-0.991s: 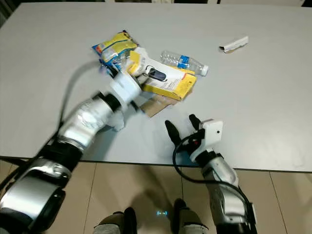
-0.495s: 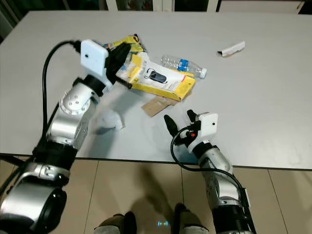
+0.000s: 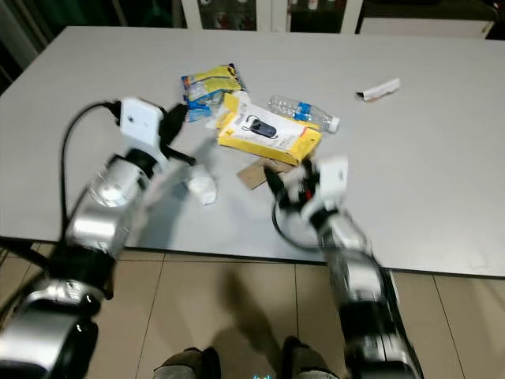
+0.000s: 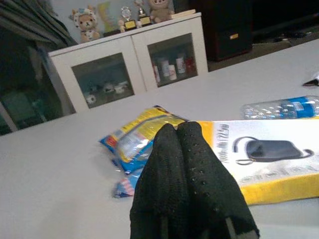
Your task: Picking trash to rubbish bin
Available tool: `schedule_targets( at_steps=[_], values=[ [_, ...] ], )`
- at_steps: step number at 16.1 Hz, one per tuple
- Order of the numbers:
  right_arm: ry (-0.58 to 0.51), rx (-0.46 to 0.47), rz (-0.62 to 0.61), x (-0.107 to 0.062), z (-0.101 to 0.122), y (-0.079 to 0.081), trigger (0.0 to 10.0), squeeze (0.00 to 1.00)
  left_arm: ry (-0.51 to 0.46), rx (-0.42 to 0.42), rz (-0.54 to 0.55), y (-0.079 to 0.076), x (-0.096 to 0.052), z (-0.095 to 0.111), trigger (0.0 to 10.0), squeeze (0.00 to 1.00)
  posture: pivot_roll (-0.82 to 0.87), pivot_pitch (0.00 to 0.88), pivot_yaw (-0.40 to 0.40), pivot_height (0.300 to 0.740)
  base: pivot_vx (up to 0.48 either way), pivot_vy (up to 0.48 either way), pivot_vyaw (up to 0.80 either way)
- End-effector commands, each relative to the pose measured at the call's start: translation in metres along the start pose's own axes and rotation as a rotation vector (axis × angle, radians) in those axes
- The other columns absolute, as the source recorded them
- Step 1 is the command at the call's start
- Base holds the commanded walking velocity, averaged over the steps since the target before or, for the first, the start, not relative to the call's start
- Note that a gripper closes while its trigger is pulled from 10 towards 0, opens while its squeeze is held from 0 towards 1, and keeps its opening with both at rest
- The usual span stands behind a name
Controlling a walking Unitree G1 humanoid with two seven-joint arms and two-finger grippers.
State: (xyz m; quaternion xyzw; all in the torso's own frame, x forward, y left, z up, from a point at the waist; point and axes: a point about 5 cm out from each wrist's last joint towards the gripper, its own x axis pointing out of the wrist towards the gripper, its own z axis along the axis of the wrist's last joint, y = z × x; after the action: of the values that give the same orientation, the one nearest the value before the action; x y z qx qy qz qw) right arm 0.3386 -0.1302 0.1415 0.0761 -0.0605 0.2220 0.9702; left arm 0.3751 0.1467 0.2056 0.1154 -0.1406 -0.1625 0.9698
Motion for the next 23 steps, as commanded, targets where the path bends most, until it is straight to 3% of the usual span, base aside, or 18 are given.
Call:
schedule_targets(
  at_steps=[1, 5, 9, 13, 16, 19, 23],
  values=[
    [-0.031, -0.017, -0.038, 0.008, 0.010, -0.004, 10.0, 0.00, -0.018, 0.008, -0.038, 0.000, 0.006, 0.008, 10.0, 0.00, -0.03, 0.086, 0.024, 0.740, 0.000, 0.000, 0.00],
    [-0.074, -0.028, -0.100, 0.027, 0.028, -0.009, 10.0, 0.00, -0.037, -0.028, -0.045, -0.007, 0.015, 0.014, 10.0, 0.00, -0.03, 0.081, 0.008, 0.740, 0.000, 0.000, 0.00],
    [0.003, -0.038, -0.186, 0.044, 0.020, -0.013, 10.0, 0.00, -0.002, -0.037, -0.171, -0.032, 0.024, 0.011, 10.0, 0.00, -0.01, 0.101, 0.003, 0.740, 0.000, 0.000, 0.00],
    [0.043, -0.050, -0.237, 0.058, 0.025, -0.018, 10.0, 0.00, 0.036, -0.075, -0.098, -0.036, 0.033, 0.005, 10.0, 0.00, 0.01, 0.133, -0.010, 0.740, 0.000, 0.000, 0.00],
    [0.051, -0.072, -0.251, 0.066, 0.031, -0.018, 10.0, 0.00, 0.009, -0.048, -0.144, -0.047, 0.035, 0.012, 10.0, 0.00, 0.04, 0.160, -0.021, 0.740, 0.000, 0.000, 0.00],
    [0.093, -0.077, -0.287, 0.067, 0.028, -0.020, 10.0, 0.00, 0.001, -0.044, -0.159, -0.051, 0.034, 0.012, 10.0, 0.00, 0.07, 0.186, -0.018, 0.740, 0.000, 0.000, 0.00],
    [0.241, -0.085, -0.309, 0.052, -0.007, -0.021, 10.0, 0.00, -0.029, -0.037, -0.200, -0.057, 0.017, 0.020, 10.0, 0.00, 0.15, 0.241, -0.016, 0.740, 0.000, 0.000, 0.00]
  ],
)
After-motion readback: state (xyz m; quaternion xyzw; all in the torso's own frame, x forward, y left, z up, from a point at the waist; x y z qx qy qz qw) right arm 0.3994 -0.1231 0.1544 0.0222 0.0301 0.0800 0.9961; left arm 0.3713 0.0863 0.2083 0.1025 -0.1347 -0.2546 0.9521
